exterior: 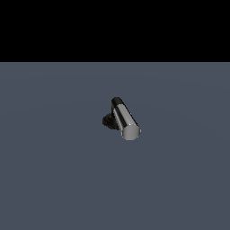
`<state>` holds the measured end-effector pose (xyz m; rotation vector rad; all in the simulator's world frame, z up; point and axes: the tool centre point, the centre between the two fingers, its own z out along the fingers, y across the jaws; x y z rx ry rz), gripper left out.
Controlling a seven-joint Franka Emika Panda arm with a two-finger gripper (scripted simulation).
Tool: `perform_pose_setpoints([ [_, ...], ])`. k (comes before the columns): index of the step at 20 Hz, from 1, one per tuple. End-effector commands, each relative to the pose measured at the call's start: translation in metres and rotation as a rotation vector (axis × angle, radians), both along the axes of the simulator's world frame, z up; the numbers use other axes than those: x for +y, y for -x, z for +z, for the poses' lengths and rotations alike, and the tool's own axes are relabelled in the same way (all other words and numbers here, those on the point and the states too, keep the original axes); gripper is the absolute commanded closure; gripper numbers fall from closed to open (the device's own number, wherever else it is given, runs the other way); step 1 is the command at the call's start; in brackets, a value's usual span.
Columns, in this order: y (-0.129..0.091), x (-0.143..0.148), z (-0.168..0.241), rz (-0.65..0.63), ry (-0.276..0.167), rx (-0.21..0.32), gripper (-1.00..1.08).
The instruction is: Turn on the faucet by rotating a designated handle.
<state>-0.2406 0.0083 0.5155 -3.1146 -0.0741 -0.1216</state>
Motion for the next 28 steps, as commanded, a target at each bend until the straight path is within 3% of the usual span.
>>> perform_pose_setpoints([
  [1,0.0,0.0,0.0,0.0,0.0,0.0,1.08],
  [13,-0.01,-0.001,-0.036,0.019,0.003,0.007,1.08],
  [28,-0.045,-0.002,-0.161,0.084,0.014,0.03,1.08],
])
